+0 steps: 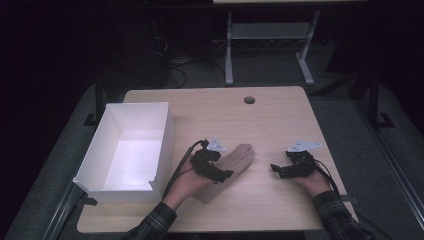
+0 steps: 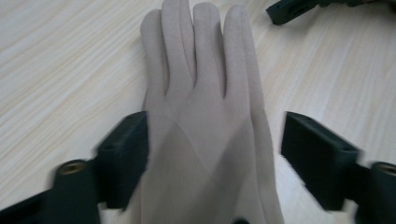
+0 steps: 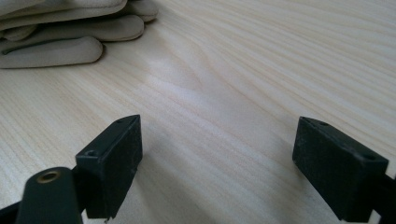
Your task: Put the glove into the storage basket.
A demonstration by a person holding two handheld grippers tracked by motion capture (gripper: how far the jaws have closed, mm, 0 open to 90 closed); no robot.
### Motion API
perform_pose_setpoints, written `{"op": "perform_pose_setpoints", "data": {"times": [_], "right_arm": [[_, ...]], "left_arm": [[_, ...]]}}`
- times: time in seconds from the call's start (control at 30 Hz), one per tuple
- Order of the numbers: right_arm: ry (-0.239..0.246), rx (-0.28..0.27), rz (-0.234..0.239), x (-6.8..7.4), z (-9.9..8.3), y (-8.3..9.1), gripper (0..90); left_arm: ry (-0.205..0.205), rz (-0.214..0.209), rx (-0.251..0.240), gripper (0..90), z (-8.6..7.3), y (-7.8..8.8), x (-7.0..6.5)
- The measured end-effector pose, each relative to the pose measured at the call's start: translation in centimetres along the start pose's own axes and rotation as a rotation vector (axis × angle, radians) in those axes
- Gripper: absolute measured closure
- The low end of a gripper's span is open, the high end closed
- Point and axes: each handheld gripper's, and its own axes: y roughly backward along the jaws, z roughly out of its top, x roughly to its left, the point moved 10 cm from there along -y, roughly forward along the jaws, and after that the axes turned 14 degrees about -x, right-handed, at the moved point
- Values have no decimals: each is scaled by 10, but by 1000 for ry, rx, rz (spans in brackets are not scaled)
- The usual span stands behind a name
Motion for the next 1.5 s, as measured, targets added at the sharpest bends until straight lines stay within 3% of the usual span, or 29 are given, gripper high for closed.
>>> {"op": "perform_pose_setpoints", "data": {"times": [0.13,0.27,0.37,0.53,0.73,0.87,0.97,1.03,1.13,1.2,1.23,1.27,1.5], "right_arm": [[10,1,1,0,0,0,154],[10,1,1,0,0,0,154],[9,1,1,0,0,0,154],[10,1,3,0,0,0,154],[12,1,5,1,0,0,154],[11,1,4,1,0,0,155],[11,1,5,1,0,0,154],[10,1,4,1,0,0,154],[11,2,5,1,0,0,155],[11,0,4,1,0,0,154],[11,0,4,1,0,0,154],[11,0,4,1,0,0,155],[12,0,5,1,0,0,154]], "left_arm": [[-28,0,26,162,-3,-14,1],[-67,31,77,140,-14,-24,4],[-63,37,95,140,-21,-28,7],[-54,11,110,159,-27,-31,5],[-53,-19,96,257,-27,-29,5],[-54,-80,101,475,-26,-26,-2],[-31,-99,103,619,-26,-25,-5],[-24,-105,110,652,-26,-24,-5],[19,-112,96,674,-23,-23,-5],[24,-114,97,679,-20,-20,-3],[58,-110,74,679,-16,-19,-5],[50,-117,79,680,-15,-17,-3],[115,-116,20,679,17,6,-4]]}}
